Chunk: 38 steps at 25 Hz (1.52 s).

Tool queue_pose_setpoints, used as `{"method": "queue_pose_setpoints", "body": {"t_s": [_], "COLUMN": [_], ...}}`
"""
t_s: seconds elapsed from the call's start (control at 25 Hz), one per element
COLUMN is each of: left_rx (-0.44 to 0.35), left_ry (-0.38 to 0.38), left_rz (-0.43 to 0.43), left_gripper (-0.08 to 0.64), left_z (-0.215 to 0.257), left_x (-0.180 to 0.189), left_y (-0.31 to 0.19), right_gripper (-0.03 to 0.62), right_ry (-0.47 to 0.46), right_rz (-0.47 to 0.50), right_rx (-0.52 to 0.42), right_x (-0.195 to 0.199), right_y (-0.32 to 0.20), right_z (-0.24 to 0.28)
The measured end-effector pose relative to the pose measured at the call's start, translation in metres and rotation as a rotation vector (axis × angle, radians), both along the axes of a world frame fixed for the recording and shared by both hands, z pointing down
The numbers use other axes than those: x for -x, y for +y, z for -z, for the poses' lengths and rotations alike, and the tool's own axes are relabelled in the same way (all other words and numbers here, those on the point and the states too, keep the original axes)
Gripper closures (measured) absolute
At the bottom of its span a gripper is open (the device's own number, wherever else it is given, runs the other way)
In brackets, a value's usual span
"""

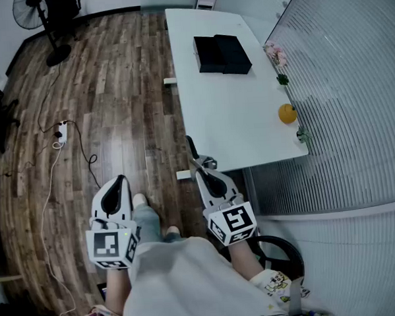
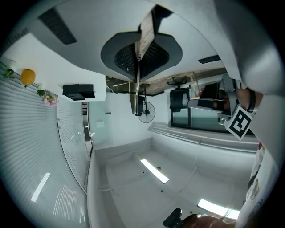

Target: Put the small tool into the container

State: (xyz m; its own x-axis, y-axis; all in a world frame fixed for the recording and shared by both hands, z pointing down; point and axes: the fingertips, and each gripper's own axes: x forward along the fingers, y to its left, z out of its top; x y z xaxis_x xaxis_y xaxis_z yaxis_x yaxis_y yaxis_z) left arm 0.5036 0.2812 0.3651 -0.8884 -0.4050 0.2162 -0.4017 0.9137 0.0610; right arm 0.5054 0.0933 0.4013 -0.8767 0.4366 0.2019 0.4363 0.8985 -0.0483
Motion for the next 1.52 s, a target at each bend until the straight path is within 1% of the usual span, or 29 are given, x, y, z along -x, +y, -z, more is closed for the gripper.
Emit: {"method": "queue_pose_setpoints", "body": {"t_s": [0.32, 0.52, 0.72, 0.88, 1.12, 1.28, 1.52], "left_rx": [-0.008, -0.014, -0.007, -0.002, -0.039, -0.049, -0.062], "left_ry": [-0.006, -0.008, -0.019, -0.031, -0.019, -0.014, -0.012], "left_rz": [-0.012, -0.027, -0.048, -0.054, -0.083, -0.102, -0.106], "left_gripper": [0.554, 0.554, 0.554, 0.554, 0.554, 0.554, 0.554], "left_z": [-0.002, 0.001, 0.006, 0.008, 0.001, -0.002, -0.005], "left_x": [0.062, 0.108, 0.153, 0.186, 0.216, 0.229, 0.253], "left_y": [0.022, 0.044, 0.075, 0.106, 0.145, 0.151, 0.165], "right_gripper": [0.591, 0.591, 0.591, 0.591, 0.591, 0.591, 0.591], "right_ry": [0.007, 0.013, -0.002, 0.003, -0.006, 0.006, 0.025], "right_rz": [-0.006, -0.025, -0.024, -0.044, -0.086, -0.109, -0.124], "right_rx": [0.013, 0.013, 0.008, 0.001, -0.023, -0.036, -0.074], "right_x": [0.056, 0.099, 0.143, 0.177, 0.202, 0.214, 0.238], "right_y": [0.021, 0.044, 0.075, 0.099, 0.132, 0.135, 0.143], "right_z": [-0.005, 0.002, 0.008, 0.010, 0.009, 0.007, 0.010]}}
